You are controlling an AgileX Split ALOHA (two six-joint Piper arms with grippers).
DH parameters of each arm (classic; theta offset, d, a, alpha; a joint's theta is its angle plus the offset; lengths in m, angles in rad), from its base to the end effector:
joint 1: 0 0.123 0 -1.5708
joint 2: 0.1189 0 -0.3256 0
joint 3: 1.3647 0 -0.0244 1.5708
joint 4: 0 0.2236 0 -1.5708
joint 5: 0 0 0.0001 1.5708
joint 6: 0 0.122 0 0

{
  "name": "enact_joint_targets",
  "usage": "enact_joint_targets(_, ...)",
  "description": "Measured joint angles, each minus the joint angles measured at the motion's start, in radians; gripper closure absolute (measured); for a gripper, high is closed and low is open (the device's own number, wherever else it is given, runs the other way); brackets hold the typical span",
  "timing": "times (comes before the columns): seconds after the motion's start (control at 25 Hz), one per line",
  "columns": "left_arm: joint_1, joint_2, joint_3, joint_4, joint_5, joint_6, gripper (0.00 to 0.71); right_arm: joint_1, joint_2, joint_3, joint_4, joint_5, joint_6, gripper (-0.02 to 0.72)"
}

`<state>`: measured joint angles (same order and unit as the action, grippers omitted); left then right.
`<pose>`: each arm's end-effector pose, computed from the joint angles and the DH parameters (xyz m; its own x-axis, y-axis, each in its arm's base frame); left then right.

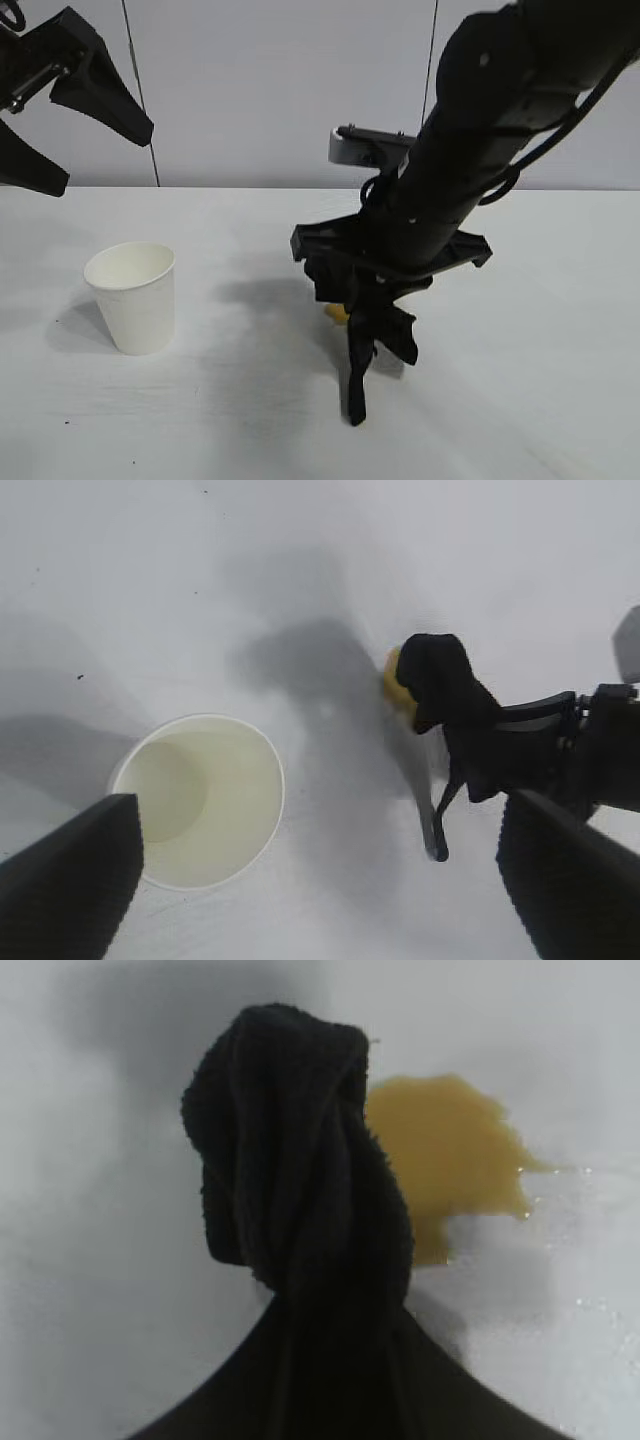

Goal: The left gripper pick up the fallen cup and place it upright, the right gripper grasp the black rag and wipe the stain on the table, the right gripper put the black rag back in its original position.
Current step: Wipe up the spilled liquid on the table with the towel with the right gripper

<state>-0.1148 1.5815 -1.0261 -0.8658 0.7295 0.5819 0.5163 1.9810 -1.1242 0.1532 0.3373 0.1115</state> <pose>0.3008 -0.0971 0.2787 -0.8757 -0.0180 -0.4824 0.2563 0.8295 -0.4962 0.3420 0.2012 0.1572 -0.8809 -0.2091 -0.4246 -0.2994 0.9410 0.1578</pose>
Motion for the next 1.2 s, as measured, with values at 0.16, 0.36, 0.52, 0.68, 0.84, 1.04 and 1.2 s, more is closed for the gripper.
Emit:
enact_joint_targets(0.16,0.0,0.0,0.0,0.002,0.0,0.0,0.016,-0.01,0.043,0.0,0.0,-0.034,0.01,0.598)
enact_joint_targets(0.36,0.0,0.0,0.0,0.021,0.0,0.0,0.016,-0.096,0.057,-0.005,-0.007,-0.066,0.042,0.598)
enact_joint_targets(0.52,0.0,0.0,0.0,0.021,0.0,0.0,0.016,-0.198,0.058,-0.007,-0.033,-0.079,0.046,0.598)
enact_joint_targets(0.68,0.0,0.0,0.0,0.022,0.0,0.0,0.016,-0.258,0.058,-0.007,-0.041,-0.083,0.048,0.598)
enact_joint_targets(0.84,0.0,0.0,0.0,0.022,0.0,0.0,0.016,-0.216,0.059,-0.007,-0.037,-0.085,0.048,0.598)
enact_joint_targets(1.04,0.0,0.0,0.0,0.022,0.0,0.0,0.016,-0.036,0.06,-0.007,-0.008,-0.081,0.05,0.598)
enact_joint_targets(1.2,0.0,0.0,0.0,0.022,0.0,0.0,0.016,0.075,0.064,-0.007,0.012,-0.076,0.078,0.598)
